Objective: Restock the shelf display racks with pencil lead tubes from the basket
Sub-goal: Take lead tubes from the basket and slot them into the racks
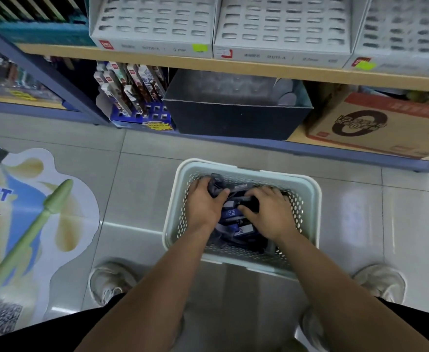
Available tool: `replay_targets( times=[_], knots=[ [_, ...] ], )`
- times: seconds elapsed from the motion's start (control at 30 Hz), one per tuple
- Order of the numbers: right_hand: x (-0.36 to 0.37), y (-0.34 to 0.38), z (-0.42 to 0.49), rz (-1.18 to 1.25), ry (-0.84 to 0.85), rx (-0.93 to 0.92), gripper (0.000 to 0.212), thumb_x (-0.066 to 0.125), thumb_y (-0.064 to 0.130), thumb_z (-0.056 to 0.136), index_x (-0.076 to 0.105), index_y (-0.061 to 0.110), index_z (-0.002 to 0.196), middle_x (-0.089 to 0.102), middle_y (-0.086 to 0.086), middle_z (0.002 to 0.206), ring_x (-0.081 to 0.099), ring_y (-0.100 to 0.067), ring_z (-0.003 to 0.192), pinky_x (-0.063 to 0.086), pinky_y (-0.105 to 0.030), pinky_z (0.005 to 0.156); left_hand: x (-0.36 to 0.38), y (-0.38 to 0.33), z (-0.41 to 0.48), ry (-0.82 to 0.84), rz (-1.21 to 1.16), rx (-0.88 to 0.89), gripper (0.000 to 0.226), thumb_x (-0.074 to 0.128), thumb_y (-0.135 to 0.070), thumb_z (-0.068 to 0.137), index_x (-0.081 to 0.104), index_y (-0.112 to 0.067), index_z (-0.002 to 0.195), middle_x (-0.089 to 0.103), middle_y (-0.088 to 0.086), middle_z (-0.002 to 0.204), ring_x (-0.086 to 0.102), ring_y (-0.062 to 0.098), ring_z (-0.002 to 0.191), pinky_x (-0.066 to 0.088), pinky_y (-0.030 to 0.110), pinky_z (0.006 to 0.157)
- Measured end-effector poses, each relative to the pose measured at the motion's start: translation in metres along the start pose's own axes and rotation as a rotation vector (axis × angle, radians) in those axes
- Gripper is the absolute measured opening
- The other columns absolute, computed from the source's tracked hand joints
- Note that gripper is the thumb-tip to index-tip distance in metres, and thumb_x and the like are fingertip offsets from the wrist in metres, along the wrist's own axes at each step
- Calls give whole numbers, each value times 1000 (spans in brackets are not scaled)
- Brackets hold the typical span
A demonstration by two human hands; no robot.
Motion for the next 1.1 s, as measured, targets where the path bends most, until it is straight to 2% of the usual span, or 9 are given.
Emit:
replay_targets(
  times=[0.13,0.27,0.43,0.5,0.6,0.7,0.87,1.0,1.1],
  knots=[
    [-5,-2,-2,94,-24,4,34,67,53,85,69,26,105,71,6,107,56,-23,104,47,-38,88,1,1,5,96,79,90,35,77,-38,85,68,-22,114,51,-5,108,55,15,94,44,23,89],
    [-4,-8,-5,208,-91,24,30,76,41,82,69,19,101,64,1,102,57,-22,99,47,-35,88,7,-1,2,164,190,198,32,74,-35,88,68,-23,117,44,-6,111,50,12,104,33,14,93],
    [-5,-11,-11,196,-170,54,23,75,28,85,67,15,101,56,0,104,55,-23,100,47,-34,88,8,-4,-2,209,181,304,55,75,-34,87,55,-21,137,53,-3,135,52,16,123,39,26,107],
    [-10,-9,-14,244,-223,51,25,74,27,85,65,15,105,56,1,107,55,-21,102,47,-33,90,8,-3,-3,251,284,351,62,73,-41,87,50,-27,143,52,-6,143,47,18,130,37,31,112],
    [-5,-5,-13,184,-87,-4,54,66,40,89,54,24,139,57,1,136,49,-23,124,39,-32,105,7,2,-3,325,372,386,74,71,-53,84,41,-35,149,45,-11,151,38,20,136,30,31,113],
    [3,-6,-9,7,93,-17,71,56,57,89,38,29,151,42,2,151,37,-28,133,32,-42,113,8,5,1,434,413,398,91,77,-55,77,31,-35,154,37,-11,155,37,22,136,31,33,113],
    [8,-10,-9,-125,182,22,83,47,71,87,26,26,154,33,-5,147,30,-29,132,25,-44,115,8,5,11,486,565,424,99,81,-53,75,28,-28,155,34,-3,149,35,24,131,35,40,112],
    [5,-9,-7,-151,161,7,80,48,71,88,32,26,152,43,-5,144,40,-30,131,31,-43,110,6,5,8,403,641,473,81,69,-61,82,40,-27,149,34,0,144,31,25,127,33,38,111],
    [3,-8,-5,-161,184,16,78,49,70,88,33,26,151,48,-5,137,43,-29,129,31,-45,108,7,4,-1,328,723,519,69,60,-63,88,39,-31,146,26,-2,151,24,26,133,27,40,113]
  ],
)
Point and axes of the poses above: each hand's wrist, its own z-axis towards the middle knuckle, its own x-axis out of the palm, y = z × x, the point moved 4 cm from there along z, towards the middle knuckle
